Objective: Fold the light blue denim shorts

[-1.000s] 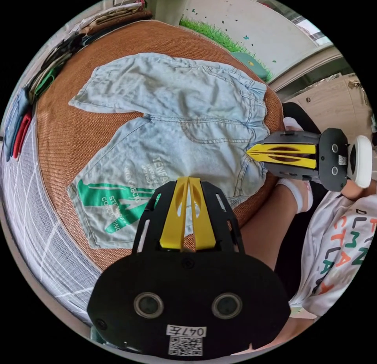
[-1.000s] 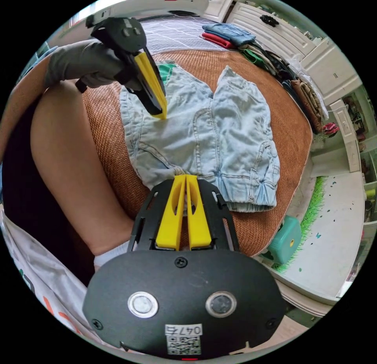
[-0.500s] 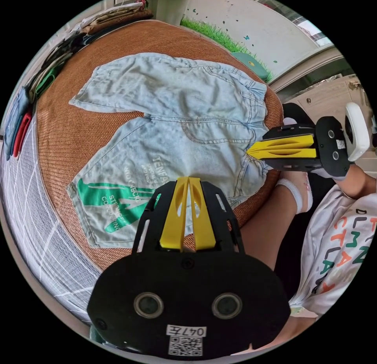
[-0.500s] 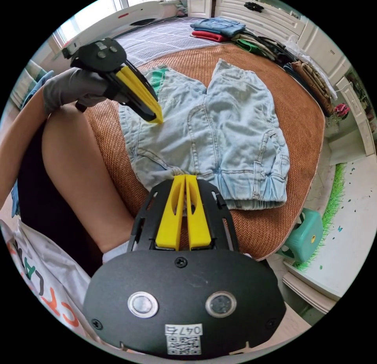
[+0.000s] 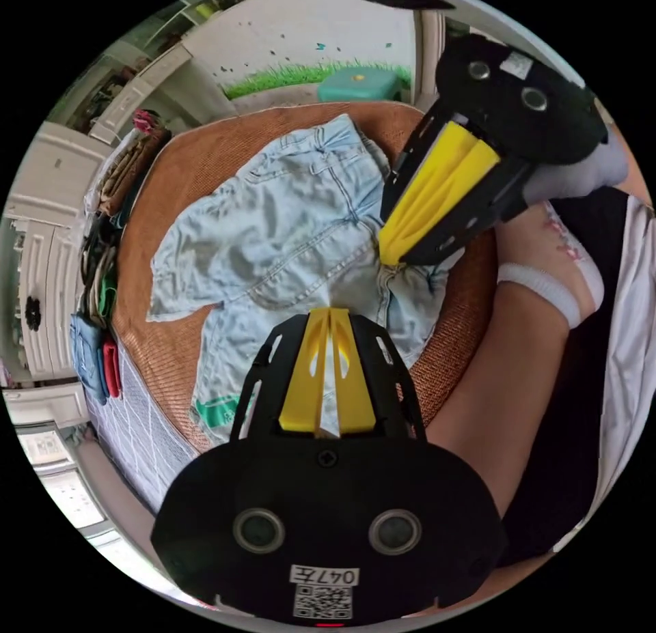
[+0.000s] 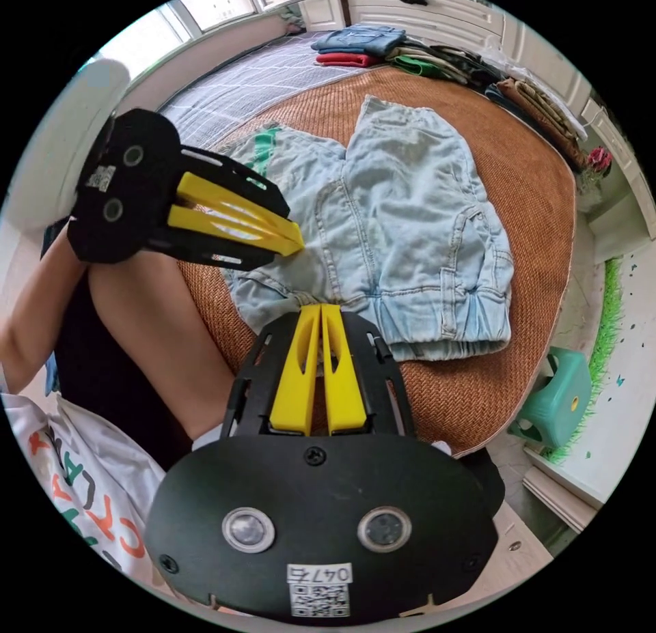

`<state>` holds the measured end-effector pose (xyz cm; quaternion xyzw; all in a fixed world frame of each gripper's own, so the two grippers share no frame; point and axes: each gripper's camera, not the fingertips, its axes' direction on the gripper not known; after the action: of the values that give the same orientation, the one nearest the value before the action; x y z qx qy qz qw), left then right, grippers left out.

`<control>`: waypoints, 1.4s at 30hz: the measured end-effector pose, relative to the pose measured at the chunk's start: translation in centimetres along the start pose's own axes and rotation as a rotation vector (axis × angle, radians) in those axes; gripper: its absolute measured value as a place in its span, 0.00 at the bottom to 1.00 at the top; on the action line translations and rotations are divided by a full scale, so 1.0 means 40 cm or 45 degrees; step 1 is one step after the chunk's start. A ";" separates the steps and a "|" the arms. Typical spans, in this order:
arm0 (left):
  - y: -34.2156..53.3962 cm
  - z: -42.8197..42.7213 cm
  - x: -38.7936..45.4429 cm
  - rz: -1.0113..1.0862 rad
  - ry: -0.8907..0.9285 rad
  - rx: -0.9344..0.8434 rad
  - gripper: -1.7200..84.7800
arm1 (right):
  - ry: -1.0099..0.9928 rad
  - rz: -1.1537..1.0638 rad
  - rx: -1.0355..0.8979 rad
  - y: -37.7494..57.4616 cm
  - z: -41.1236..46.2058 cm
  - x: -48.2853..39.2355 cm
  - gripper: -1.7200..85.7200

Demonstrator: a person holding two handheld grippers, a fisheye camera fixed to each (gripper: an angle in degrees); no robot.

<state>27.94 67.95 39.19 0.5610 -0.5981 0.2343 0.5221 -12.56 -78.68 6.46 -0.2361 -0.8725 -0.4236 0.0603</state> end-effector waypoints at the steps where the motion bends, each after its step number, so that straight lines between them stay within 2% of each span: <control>1: 0.002 -0.004 0.004 0.000 0.004 -0.003 0.01 | -0.005 0.003 0.000 0.001 0.001 0.005 0.01; 5: 0.033 -0.024 -0.004 -0.123 0.083 -0.011 0.01 | -0.003 0.003 0.001 0.005 0.006 0.027 0.01; 7: 0.066 -0.037 -0.027 -0.250 -0.050 -0.051 0.01 | 0.008 -0.002 0.001 0.007 0.009 0.034 0.01; 9: 0.165 -0.059 -0.105 -0.636 -0.415 -0.128 0.01 | 0.017 -0.007 0.003 0.010 0.012 0.045 0.01; 10: 0.198 -0.063 -0.129 -0.736 -0.451 -0.137 0.01 | 0.018 -0.008 0.003 0.010 0.013 0.047 0.01; 11: 0.264 -0.057 -0.176 -0.894 -0.393 -0.169 0.01 | 0.019 -0.009 0.004 0.011 0.014 0.054 0.01; 12: 0.322 -0.028 -0.214 -1.003 -0.235 -0.222 0.01 | 0.019 -0.009 0.003 0.012 0.016 0.060 0.01; 15: 0.436 0.061 -0.247 -1.235 0.090 -0.306 0.01 | 0.010 -0.005 0.001 0.013 0.021 0.079 0.01; 18: 0.505 0.053 -0.260 -1.392 0.157 -0.205 0.01 | 0.001 0.000 0.001 0.015 0.025 0.099 0.01; 20: 0.543 0.021 -0.256 -1.474 0.081 -0.081 0.01 | 0.002 -0.001 0.002 0.016 0.027 0.108 0.01; 21: 0.558 -0.011 -0.248 -1.478 0.027 0.038 0.01 | 0.004 -0.001 0.004 0.017 0.029 0.114 0.01; 24: 0.551 -0.043 -0.226 -1.371 0.008 0.163 0.01 | -0.002 0.002 0.009 0.018 0.030 0.131 0.01; 29: 0.505 0.064 -0.217 -1.210 0.082 -0.119 0.01 | -0.142 0.103 0.144 0.039 -0.025 0.208 0.01; 31: 0.506 0.082 -0.228 -1.202 0.110 -0.126 0.01 | -0.080 0.152 0.239 0.053 -0.068 0.245 0.01; 33: 0.514 0.121 -0.253 -1.220 0.176 -0.161 0.01 | 0.084 0.217 0.266 0.048 -0.106 0.311 0.01; 37: 0.508 0.163 -0.292 -1.213 0.177 -0.194 0.01 | 0.113 0.224 0.124 -0.002 -0.089 0.420 0.01; 39: 0.502 0.176 -0.318 -1.228 0.089 -0.174 0.01 | 0.082 0.212 -0.134 -0.032 -0.006 0.474 0.01; 42: 0.521 0.146 -0.347 -1.287 0.013 -0.066 0.01 | 0.036 0.317 -0.095 -0.030 -0.005 0.491 0.01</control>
<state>4.32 74.22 31.23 0.7662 -0.2549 -0.0598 0.5868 -30.46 -72.39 11.72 -0.3386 -0.8191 -0.4483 0.1158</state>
